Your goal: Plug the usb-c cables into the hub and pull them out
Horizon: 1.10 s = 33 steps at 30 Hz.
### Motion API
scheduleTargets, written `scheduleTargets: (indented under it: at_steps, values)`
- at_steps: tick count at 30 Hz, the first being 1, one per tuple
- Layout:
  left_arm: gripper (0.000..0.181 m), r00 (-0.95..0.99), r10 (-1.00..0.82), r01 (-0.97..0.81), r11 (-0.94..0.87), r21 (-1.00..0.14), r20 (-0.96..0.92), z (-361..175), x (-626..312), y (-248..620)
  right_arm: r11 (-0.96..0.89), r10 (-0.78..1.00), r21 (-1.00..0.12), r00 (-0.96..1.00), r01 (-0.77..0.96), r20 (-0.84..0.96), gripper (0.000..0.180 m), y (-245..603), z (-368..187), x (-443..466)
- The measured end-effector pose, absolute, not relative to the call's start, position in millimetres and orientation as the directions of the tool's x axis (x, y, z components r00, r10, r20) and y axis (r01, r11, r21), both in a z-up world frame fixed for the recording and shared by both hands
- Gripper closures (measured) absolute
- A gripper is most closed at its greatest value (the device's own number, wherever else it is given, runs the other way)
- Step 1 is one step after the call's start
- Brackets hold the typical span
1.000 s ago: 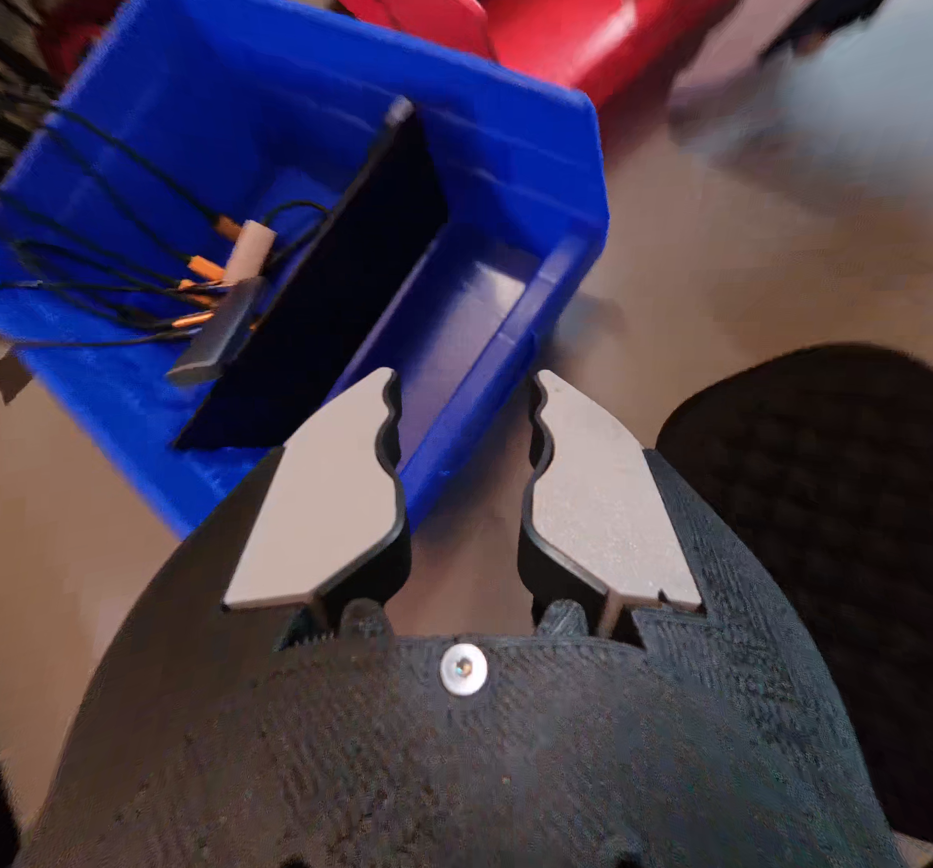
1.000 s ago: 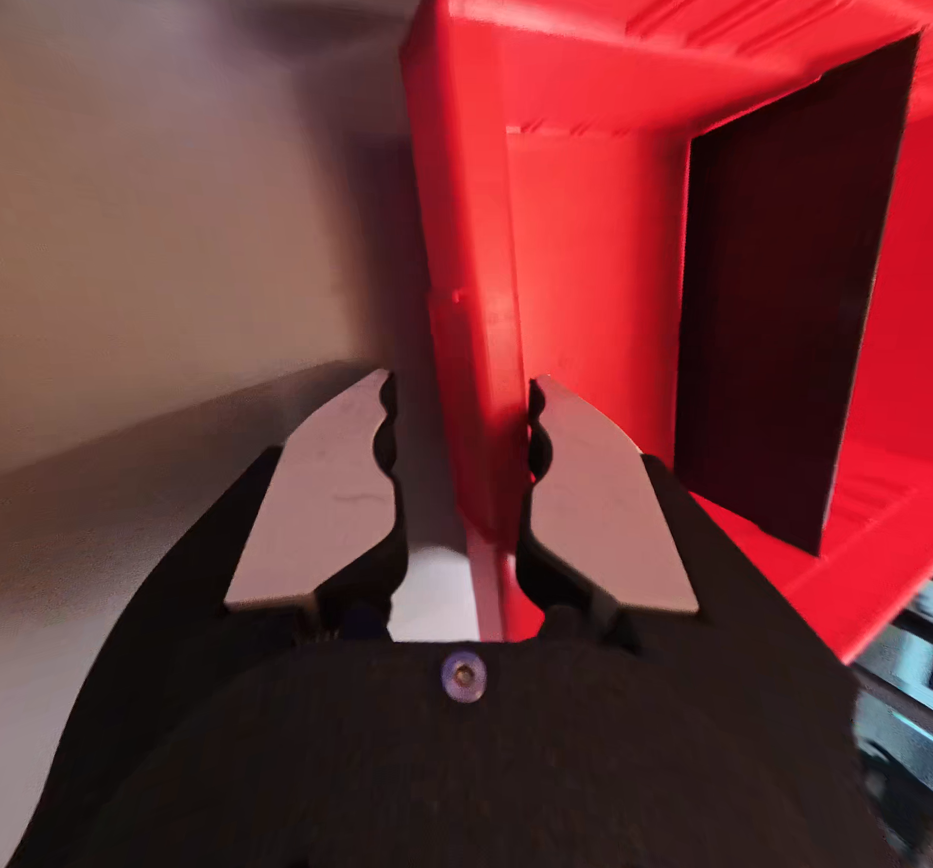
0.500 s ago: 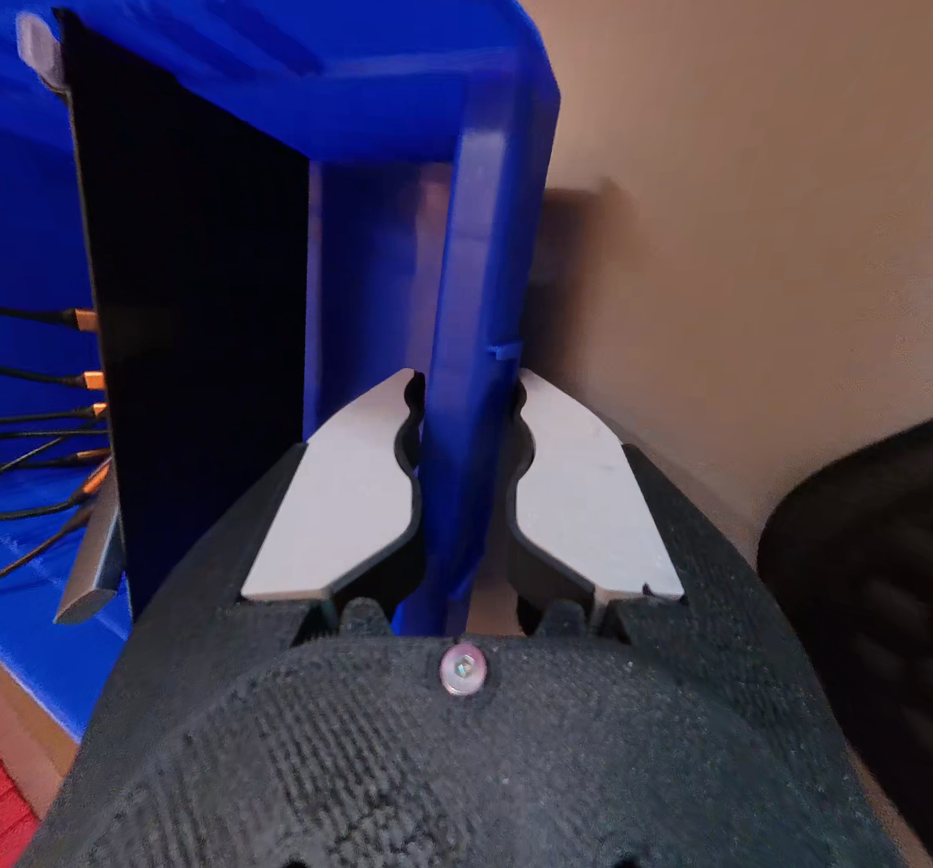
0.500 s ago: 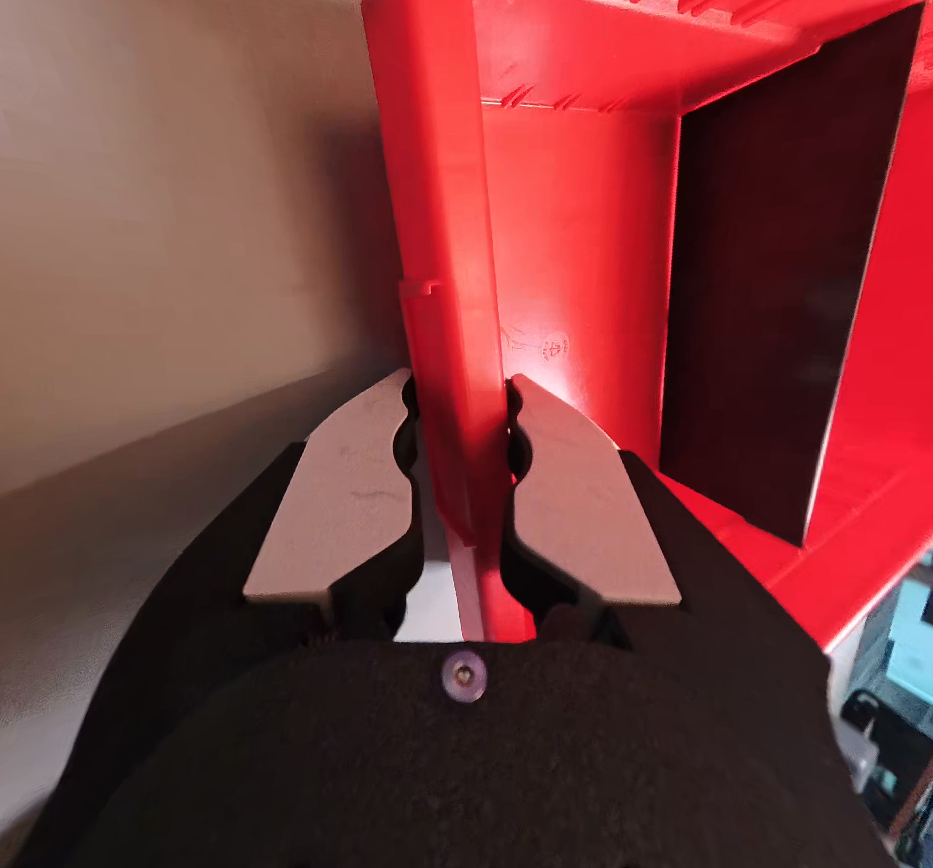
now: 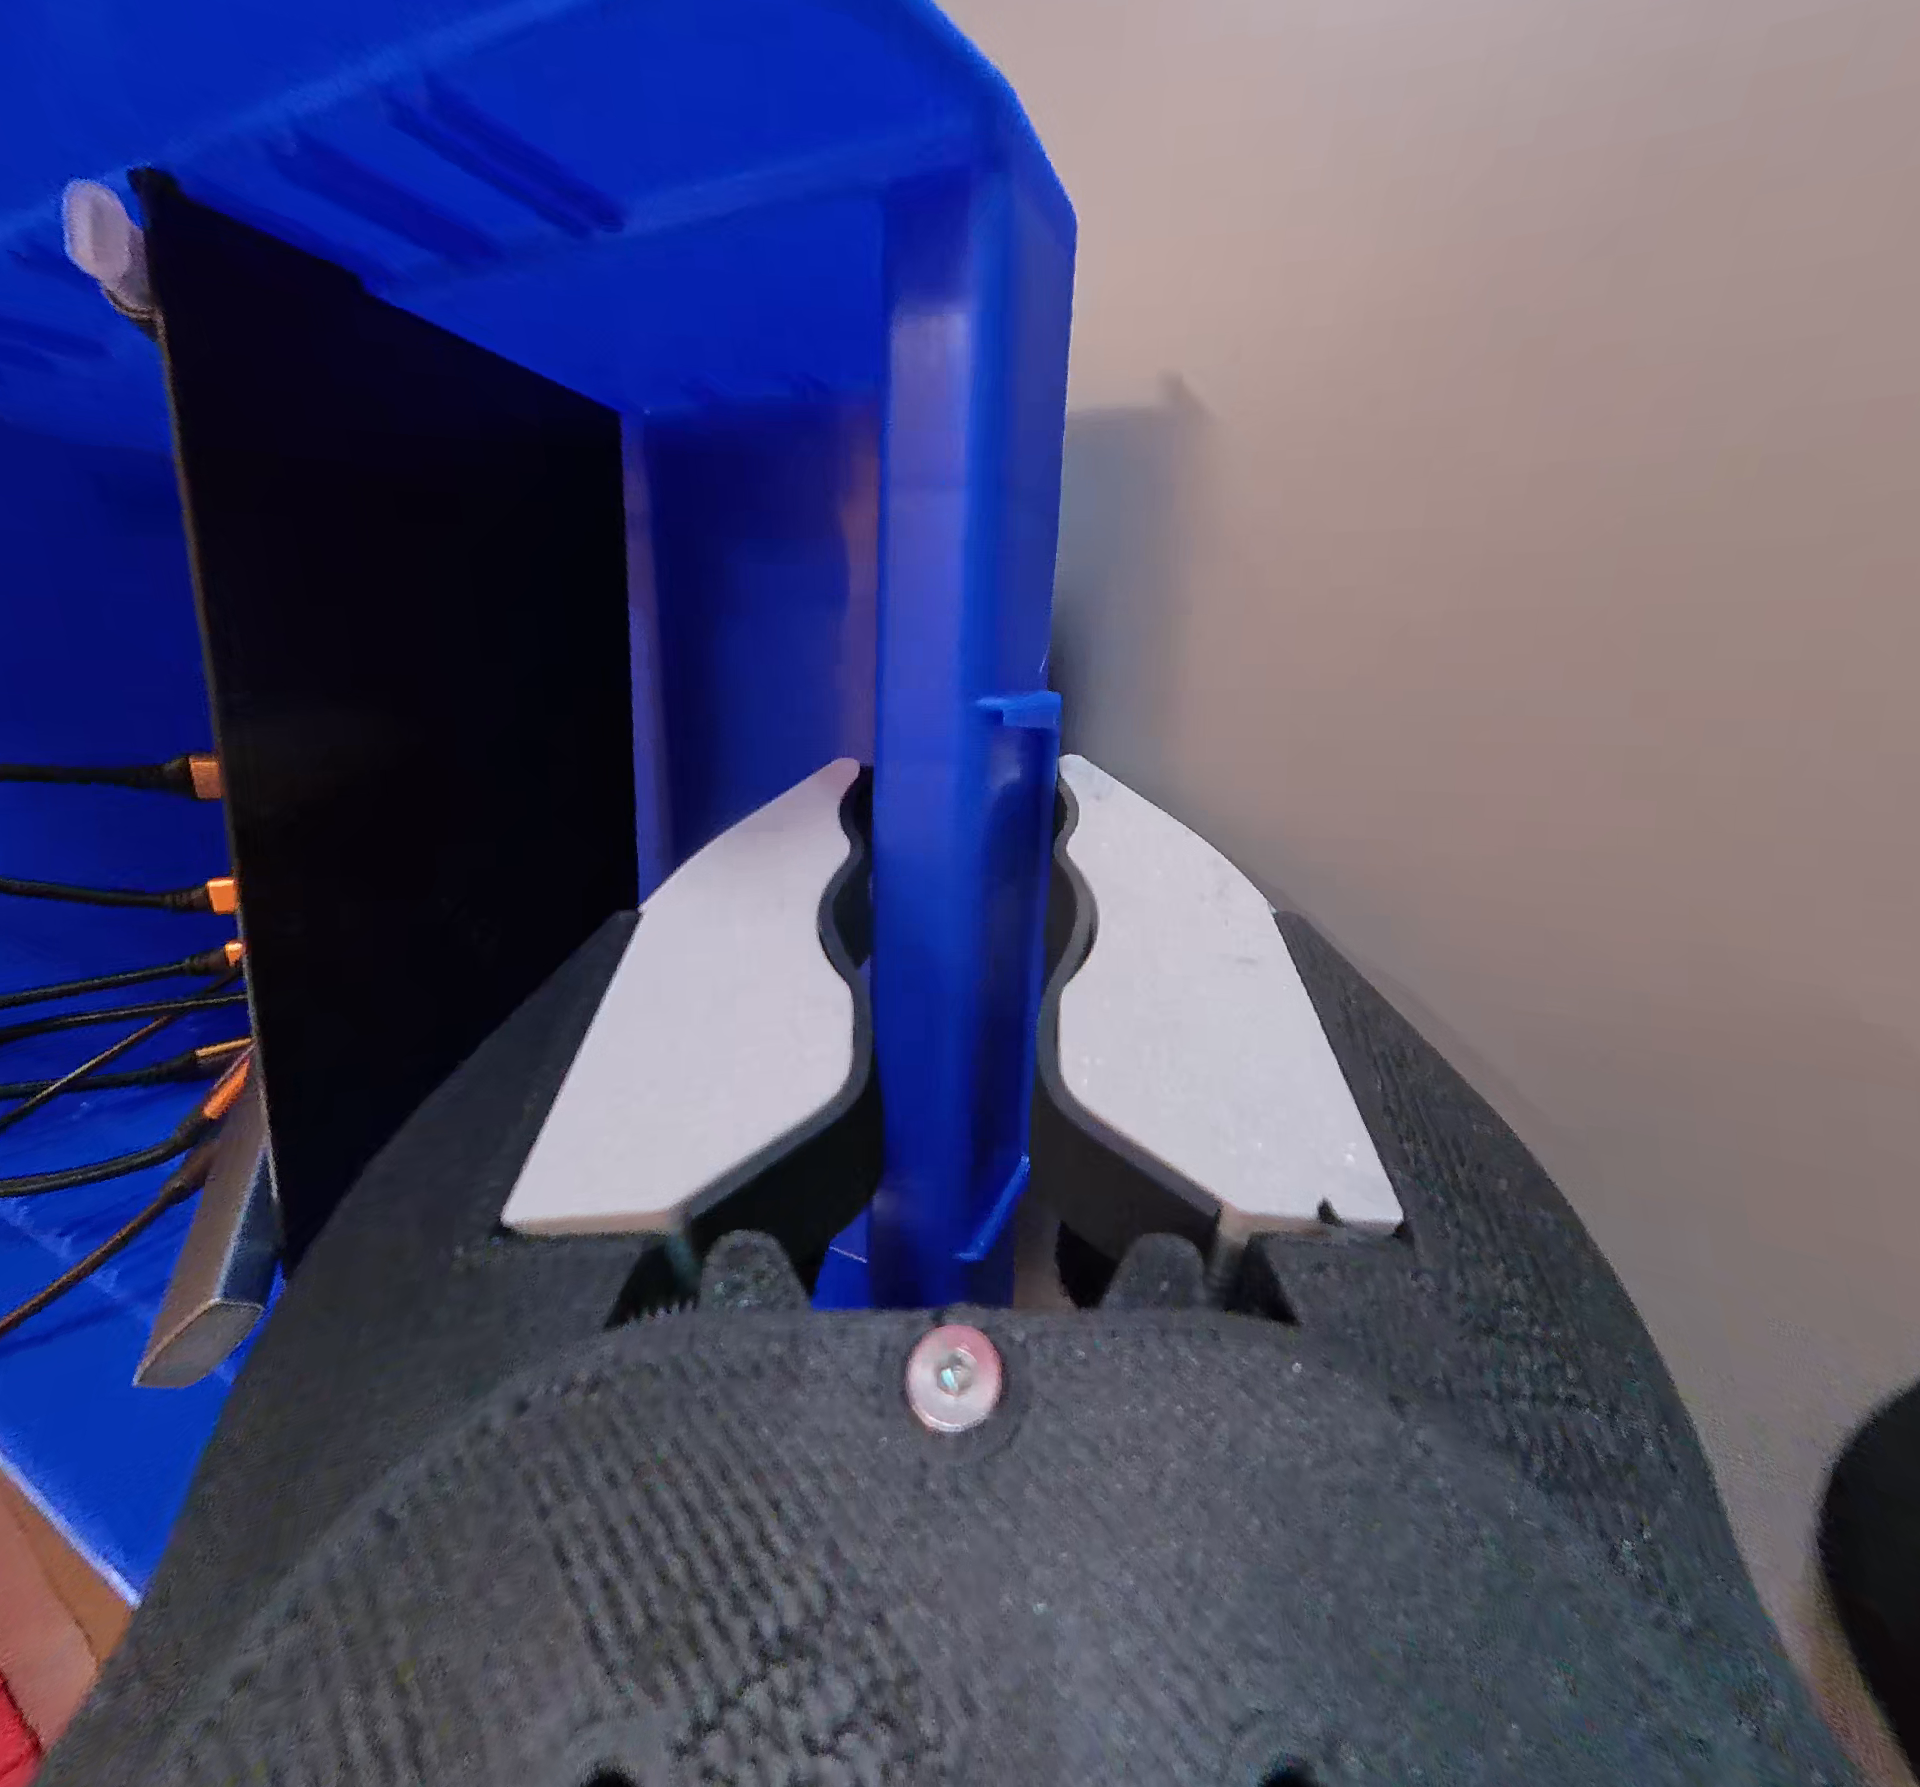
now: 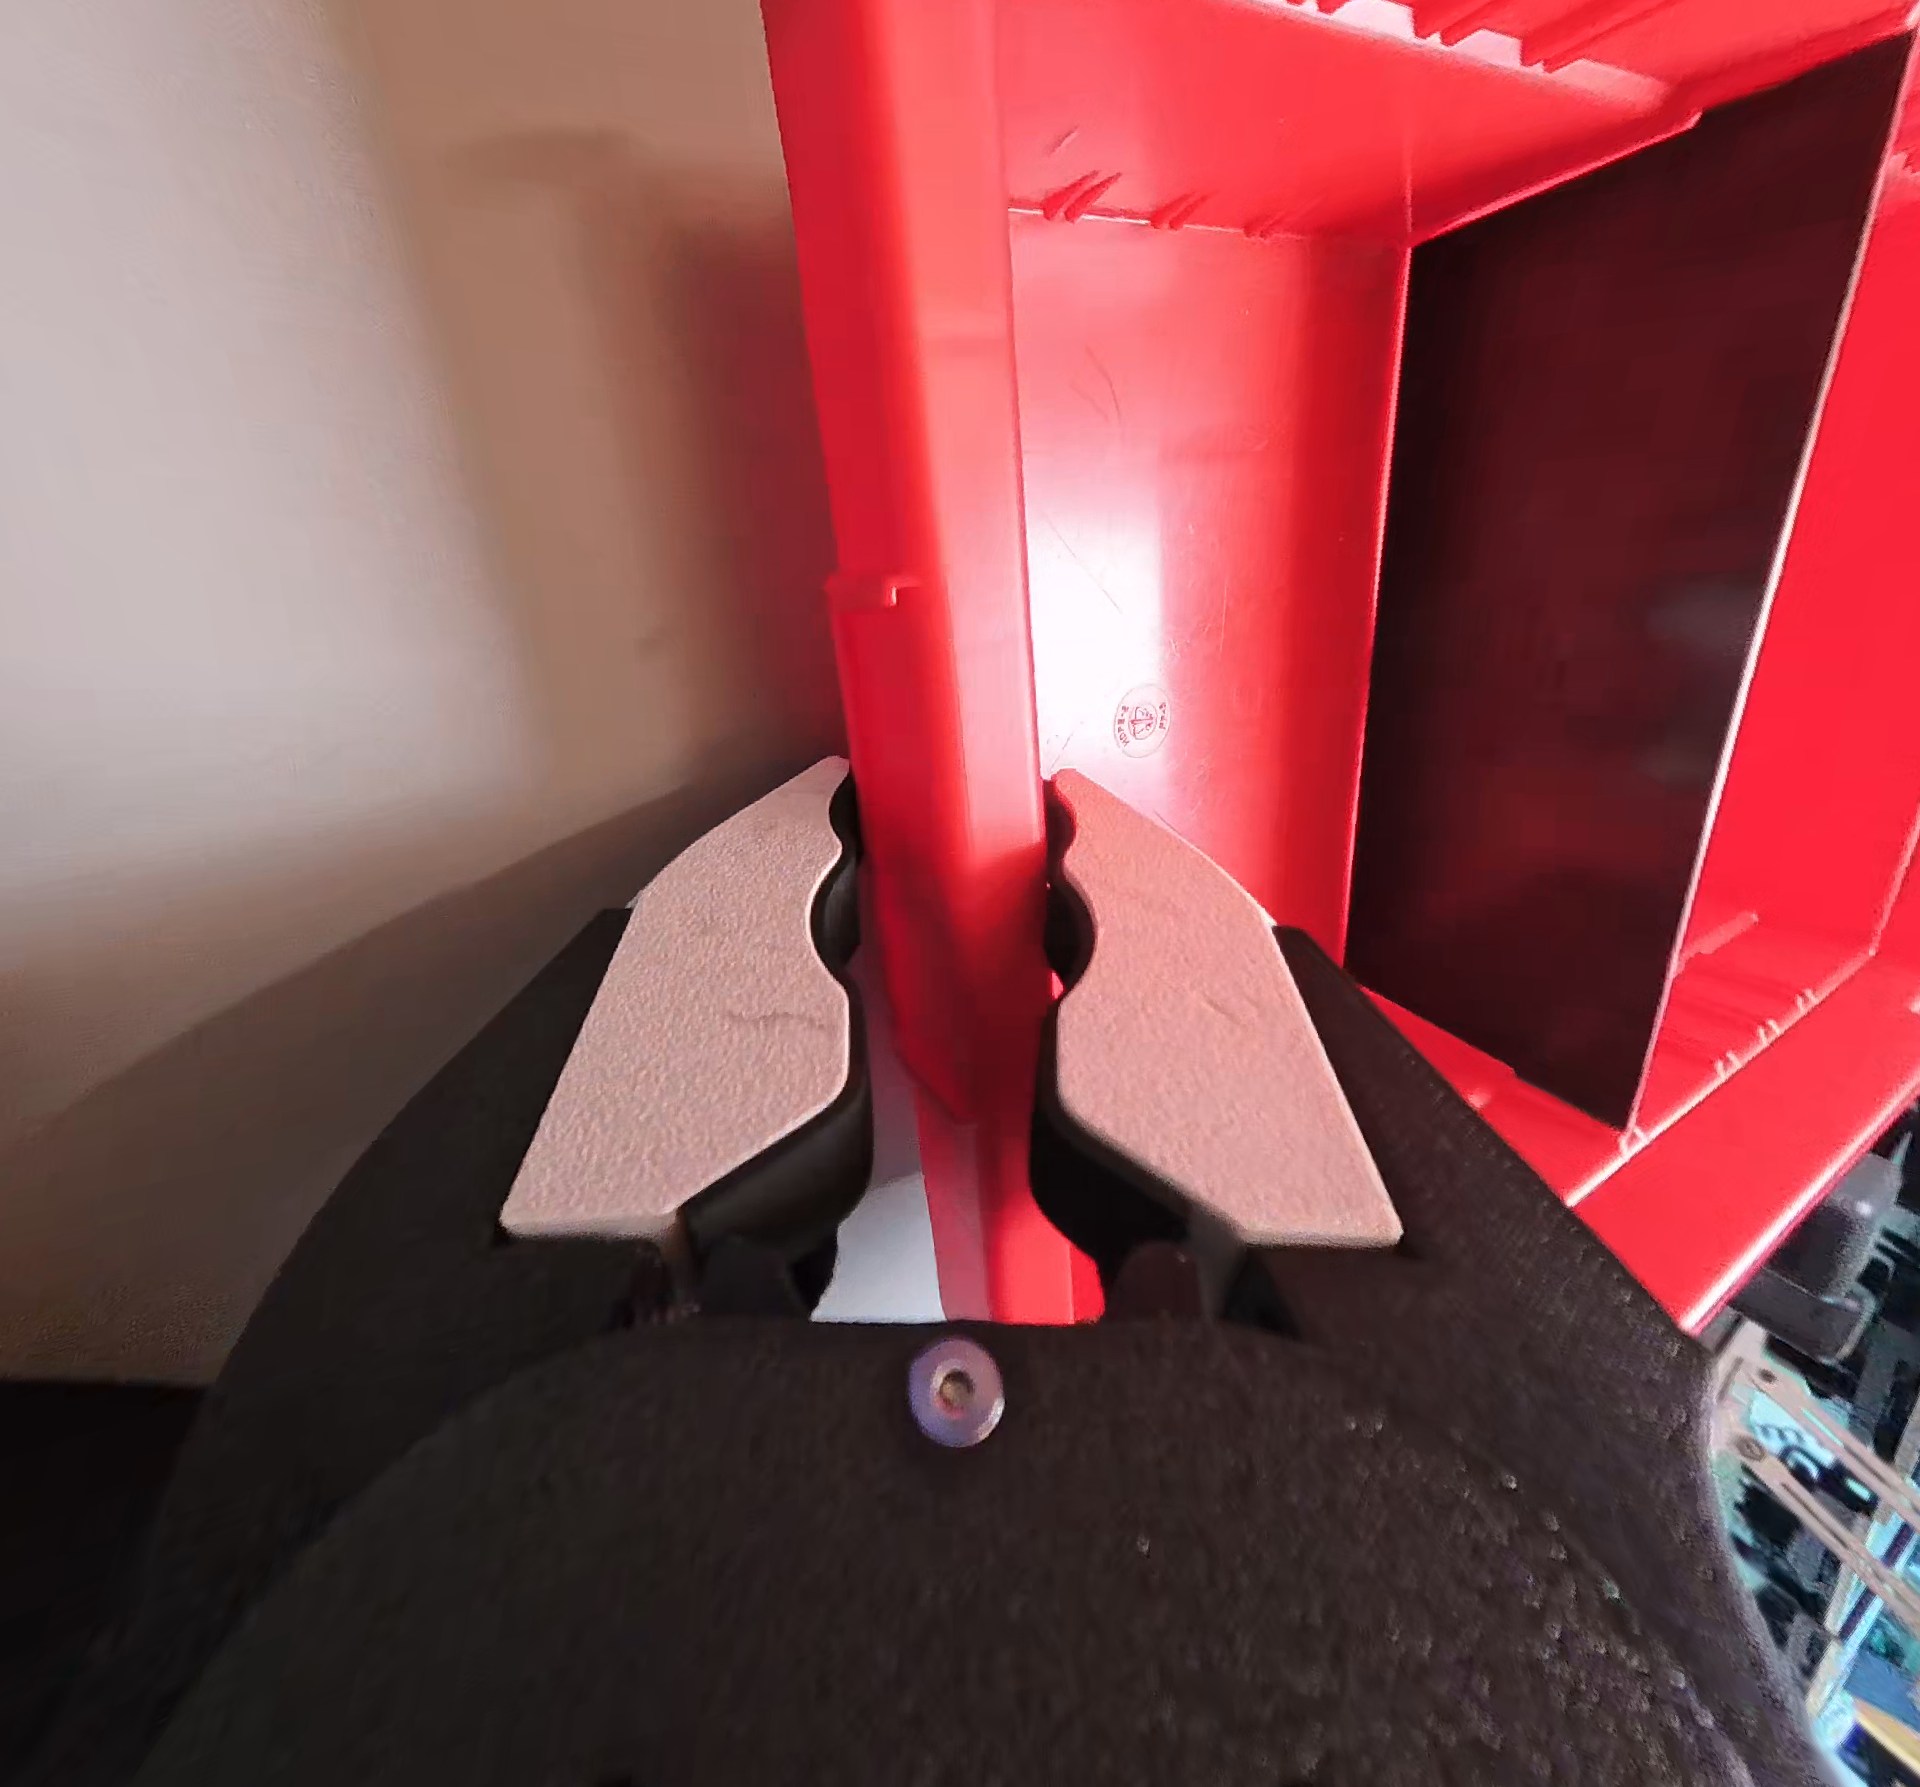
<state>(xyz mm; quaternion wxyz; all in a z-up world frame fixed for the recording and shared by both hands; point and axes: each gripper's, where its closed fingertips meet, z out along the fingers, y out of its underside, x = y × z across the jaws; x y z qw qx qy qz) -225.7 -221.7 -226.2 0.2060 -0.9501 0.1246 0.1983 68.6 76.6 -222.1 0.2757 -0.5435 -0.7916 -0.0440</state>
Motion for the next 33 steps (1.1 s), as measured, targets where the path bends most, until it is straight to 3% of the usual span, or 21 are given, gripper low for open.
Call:
scheduleTargets:
  at_steps: [5,10,14,19,22,25,32,33]
  values:
    - [0.150,0.871,-0.158,-0.344,-0.872,-0.348,-0.465,-225.6,-257.0,-210.1,0.400,0.814,-0.214,-0.238,0.891,0.530,0.147,120.3,-221.8,58.4]
    - [0.149,0.843,-0.127,-0.356,-0.860,-0.366,-0.523,-223.8,-291.2,-202.2,0.323,0.861,-0.316,-0.139,0.892,0.489,0.134,131.4,-216.6,50.5]
    - [0.143,0.855,-0.090,-0.336,-0.846,-0.413,-0.511,-218.7,-294.3,-206.1,0.329,0.877,-0.550,-0.032,0.768,0.479,0.134,103.5,-177.8,35.0]
    - [0.142,0.909,0.021,-0.274,-0.722,-0.635,-0.416,-158.6,-284.4,-212.4,0.212,0.968,-0.884,0.034,0.418,0.248,0.136,46.1,-120.9,11.5]
    - [0.144,0.894,0.109,-0.247,-0.688,-0.682,-0.434,-112.9,-309.1,-229.0,0.115,0.992,-0.965,0.023,0.234,0.123,0.139,30.8,-104.5,2.7]
    - [0.141,0.870,0.111,-0.226,-0.775,-0.590,-0.479,-101.2,-345.1,-251.0,0.113,0.993,-0.975,0.022,0.190,0.119,0.140,26.1,-115.9,-3.4]
    - [0.138,0.844,-0.102,-0.247,-0.945,-0.213,-0.527,-144.7,-394.0,-273.6,0.236,0.972,-0.941,-0.046,0.242,0.232,0.143,5.5,-140.8,-9.0]
    - [0.145,0.838,-0.115,-0.248,-0.951,-0.186,-0.533,-146.4,-398.2,-272.4,0.243,0.970,-0.939,-0.054,0.244,0.237,0.143,3.7,-142.3,-8.8]
